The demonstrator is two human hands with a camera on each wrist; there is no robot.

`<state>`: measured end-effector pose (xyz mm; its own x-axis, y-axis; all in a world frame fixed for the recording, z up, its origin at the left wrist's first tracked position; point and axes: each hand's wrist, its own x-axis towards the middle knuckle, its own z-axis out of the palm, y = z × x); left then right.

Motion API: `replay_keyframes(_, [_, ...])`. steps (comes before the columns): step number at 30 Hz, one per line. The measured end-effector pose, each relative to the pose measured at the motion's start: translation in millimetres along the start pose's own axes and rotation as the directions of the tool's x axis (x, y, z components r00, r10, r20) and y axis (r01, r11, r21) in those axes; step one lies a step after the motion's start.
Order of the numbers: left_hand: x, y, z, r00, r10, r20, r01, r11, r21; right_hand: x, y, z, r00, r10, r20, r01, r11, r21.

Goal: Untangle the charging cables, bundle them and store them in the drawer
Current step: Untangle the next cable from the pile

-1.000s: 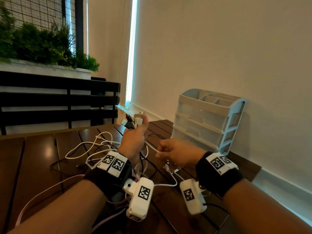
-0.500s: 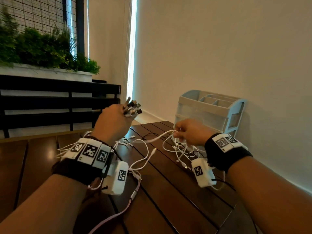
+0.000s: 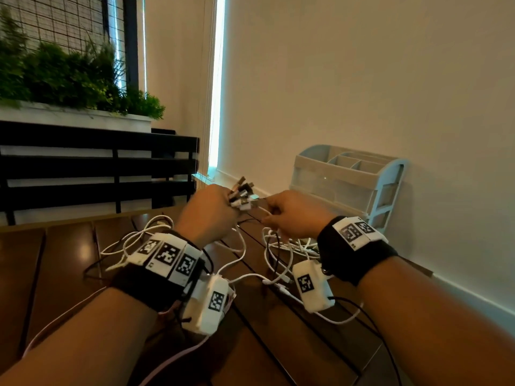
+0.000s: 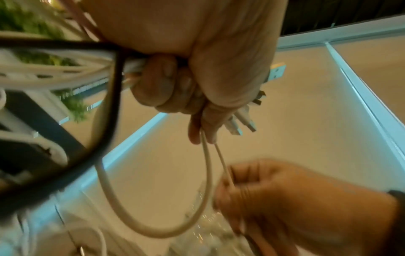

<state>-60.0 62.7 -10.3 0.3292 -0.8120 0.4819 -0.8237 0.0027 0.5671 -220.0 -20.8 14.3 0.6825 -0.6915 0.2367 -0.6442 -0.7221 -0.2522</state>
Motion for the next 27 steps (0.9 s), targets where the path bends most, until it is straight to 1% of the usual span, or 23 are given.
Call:
replay_keyframes(2, [5,-9,-9,1.000,-0.005,-0.031,0.008,0.995,0.102,0,7,4,0.990,0.098,0.099,-0.102,0.994,0.036])
replay_keyframes(4, [6,-14,-10,0.999,-0.016,-0.034,0.021,0.986,0.163,6,10,5,0.982,0.133,0.137,-0.137,0.990,0.020])
replay_keyframes(5, [7,-15,-8,0.999,-0.032,-0.039,0.039,0.982,0.184,11,10,5,0.983,0.143,0.117,-0.146,0.989,0.015])
replay_keyframes(6, [9,-16,-6,0.998,-0.047,-0.049,0.056,0.979,0.199,16,9,5,0.984,0.159,0.085,-0.163,0.986,0.047])
replay_keyframes(7, [12,-18,-4,0.996,-0.056,-0.067,0.069,0.975,0.210,21,9,5,0.982,0.178,0.060,-0.184,0.975,0.126])
replay_keyframes(8, [17,-20,-4,0.994,-0.064,-0.085,0.081,0.974,0.213,25,8,6,0.977,0.210,0.037,-0.213,0.945,0.247])
replay_keyframes(10, [27,-26,-6,0.990,-0.089,-0.108,0.108,0.976,0.190,32,11,9,0.959,0.282,-0.009,-0.248,0.855,0.455])
replay_keyframes(11, [32,-29,-7,0.989,-0.099,-0.109,0.118,0.978,0.174,37,13,11,0.950,0.312,-0.021,-0.259,0.822,0.507])
replay_keyframes(13, [39,-34,-5,0.989,-0.112,-0.097,0.126,0.981,0.148,42,13,18,0.930,0.366,-0.016,-0.296,0.776,0.557])
replay_keyframes(14, [43,-36,-3,0.989,-0.115,-0.096,0.127,0.982,0.137,46,11,22,0.916,0.401,0.015,-0.325,0.719,0.614])
replay_keyframes(16, [51,-41,4,0.990,-0.109,-0.088,0.120,0.984,0.130,54,7,31,0.883,0.460,0.095,-0.361,0.534,0.765])
replay_keyframes(17, [54,-44,7,0.992,-0.108,-0.072,0.117,0.984,0.137,57,5,33,0.874,0.472,0.116,-0.360,0.468,0.807])
replay_keyframes(18, [55,-47,9,0.992,-0.115,-0.052,0.121,0.981,0.150,60,4,35,0.872,0.472,0.129,-0.366,0.454,0.813])
replay_keyframes(19, [57,-50,11,0.993,-0.113,-0.041,0.118,0.980,0.163,63,4,39,0.878,0.459,0.136,-0.365,0.460,0.809])
replay_keyframes(21, [58,-54,10,0.994,-0.096,-0.055,0.104,0.981,0.162,65,4,44,0.903,0.413,0.116,-0.347,0.542,0.765])
replay_keyframes(23, [54,-50,9,0.995,-0.047,-0.086,0.059,0.988,0.141,67,6,49,0.913,0.405,0.052,-0.336,0.673,0.659])
replay_keyframes(24, [52,-46,10,0.996,-0.028,-0.079,0.037,0.992,0.119,68,7,53,0.916,0.401,0.023,-0.339,0.742,0.578])
replay_keyframes(25, [50,-39,11,0.998,0.005,-0.062,0.001,0.995,0.103,70,5,55,0.921,0.390,0.000,-0.336,0.793,0.508])
replay_keyframes(27, [43,-27,19,0.998,0.055,0.017,-0.056,0.992,0.116,71,1,58,0.938,0.348,-0.009,-0.319,0.868,0.380])
